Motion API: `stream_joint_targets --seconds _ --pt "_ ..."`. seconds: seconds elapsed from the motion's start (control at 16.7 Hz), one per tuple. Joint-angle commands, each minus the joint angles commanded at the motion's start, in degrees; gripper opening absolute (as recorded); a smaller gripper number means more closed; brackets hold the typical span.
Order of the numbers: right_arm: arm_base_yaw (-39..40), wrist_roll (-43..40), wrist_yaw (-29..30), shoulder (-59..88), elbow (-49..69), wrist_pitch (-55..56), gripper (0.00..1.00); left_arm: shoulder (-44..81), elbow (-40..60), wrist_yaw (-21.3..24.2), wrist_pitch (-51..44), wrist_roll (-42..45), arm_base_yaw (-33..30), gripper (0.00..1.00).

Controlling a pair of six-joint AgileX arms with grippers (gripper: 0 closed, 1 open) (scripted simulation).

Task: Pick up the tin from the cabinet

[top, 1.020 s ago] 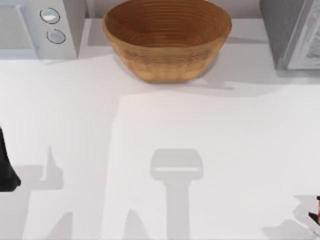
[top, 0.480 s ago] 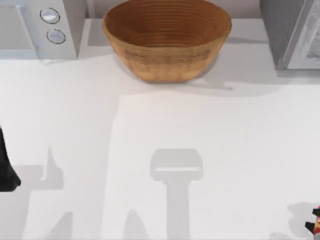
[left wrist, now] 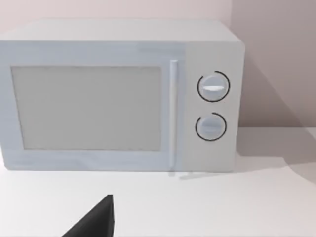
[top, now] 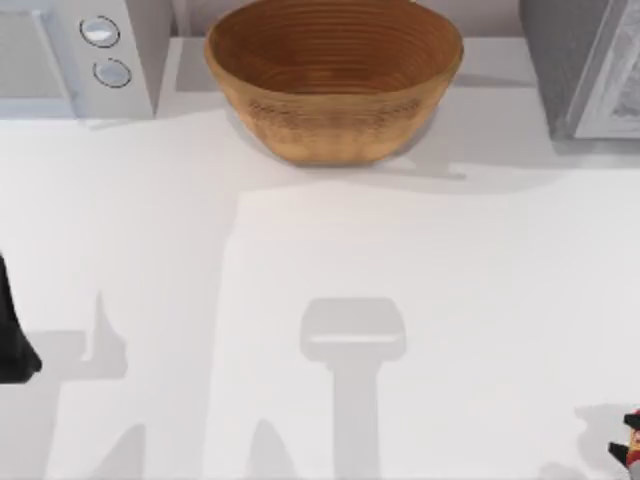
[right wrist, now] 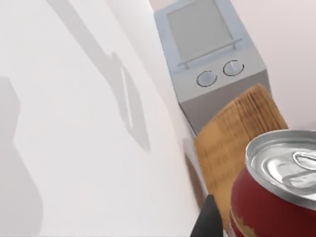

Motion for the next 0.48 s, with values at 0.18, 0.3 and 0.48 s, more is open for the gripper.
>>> stream_joint_targets --seconds 0.18,0.3,0.48 --pt "1.2 1.4 -4.0 3.5 4.2 -10.5 0.0 0.0 0.0 0.0 0.0 0.0 0.0 1.0" --pt "1.8 1.9 -5.8 5.0 6.2 -14.6 0.0 0.0 0.0 0.0 0.0 0.0 0.0 1.0" --pt "2.1 2.1 -6.6 5.7 7.1 -16.4 0.0 0.0 0.0 0.0 0.0 0.0 0.0 1.0"
